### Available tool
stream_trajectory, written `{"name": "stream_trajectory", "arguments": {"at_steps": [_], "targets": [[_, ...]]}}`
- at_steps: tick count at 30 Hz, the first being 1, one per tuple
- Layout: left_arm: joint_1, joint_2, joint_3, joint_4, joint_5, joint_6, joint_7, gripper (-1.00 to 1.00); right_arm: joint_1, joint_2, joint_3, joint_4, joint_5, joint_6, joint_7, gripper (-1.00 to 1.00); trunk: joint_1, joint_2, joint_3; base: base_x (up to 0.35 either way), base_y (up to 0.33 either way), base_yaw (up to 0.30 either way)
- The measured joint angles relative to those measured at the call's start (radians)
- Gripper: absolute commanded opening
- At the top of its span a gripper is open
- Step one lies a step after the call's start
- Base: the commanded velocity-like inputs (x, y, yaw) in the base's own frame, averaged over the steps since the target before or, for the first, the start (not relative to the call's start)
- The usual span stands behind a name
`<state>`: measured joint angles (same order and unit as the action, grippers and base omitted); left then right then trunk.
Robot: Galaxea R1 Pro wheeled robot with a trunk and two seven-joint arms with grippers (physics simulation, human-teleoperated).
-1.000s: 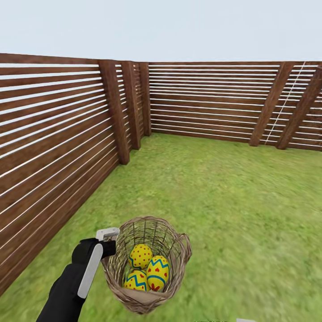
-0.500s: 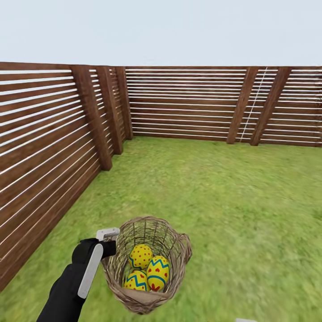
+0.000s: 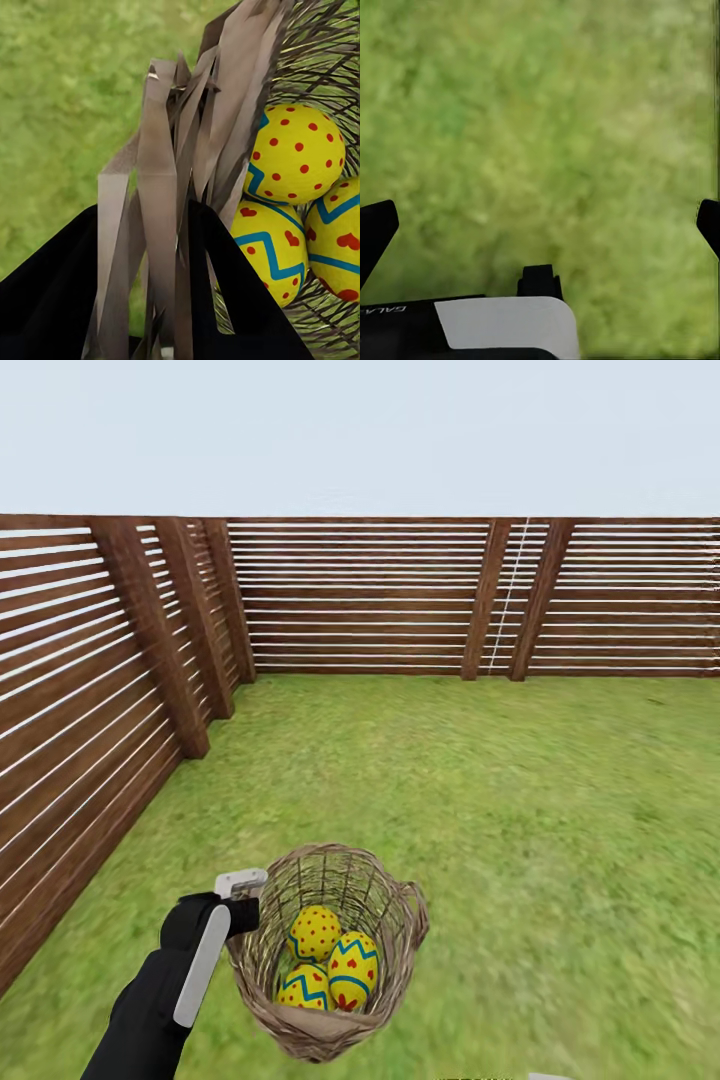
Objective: Take the three Easter eggs out of the wicker basket on the lawn in the garden, then place them on the lawn next to a single tree (choose any tree) so that all three eggs are next to the same tree and none are left in the basket.
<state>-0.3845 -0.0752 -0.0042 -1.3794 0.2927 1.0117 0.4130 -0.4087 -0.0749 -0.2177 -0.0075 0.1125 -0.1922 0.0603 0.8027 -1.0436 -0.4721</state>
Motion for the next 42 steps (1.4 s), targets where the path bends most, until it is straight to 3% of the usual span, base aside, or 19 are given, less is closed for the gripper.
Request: {"name": "stream_trajectory", "arguments": {"at_steps": [16,42], "targets": [[0.000,0.000,0.000,-0.001,0.000,0.000,0.000,-1.00,0.000,0.000,0.000,0.000,0.000,-0.001,0.000,1.00,-0.061,0.112,0.065,0.000,0.000,-0.280],[0.000,0.001,0.000,-0.006,-0.001,-0.001,0.000,-1.00,0.000,0.000,0.000,0.000,0.000,-0.001,0.000,1.00,-0.062,0.112,0.088,0.000,0.000,-0.280]]}}
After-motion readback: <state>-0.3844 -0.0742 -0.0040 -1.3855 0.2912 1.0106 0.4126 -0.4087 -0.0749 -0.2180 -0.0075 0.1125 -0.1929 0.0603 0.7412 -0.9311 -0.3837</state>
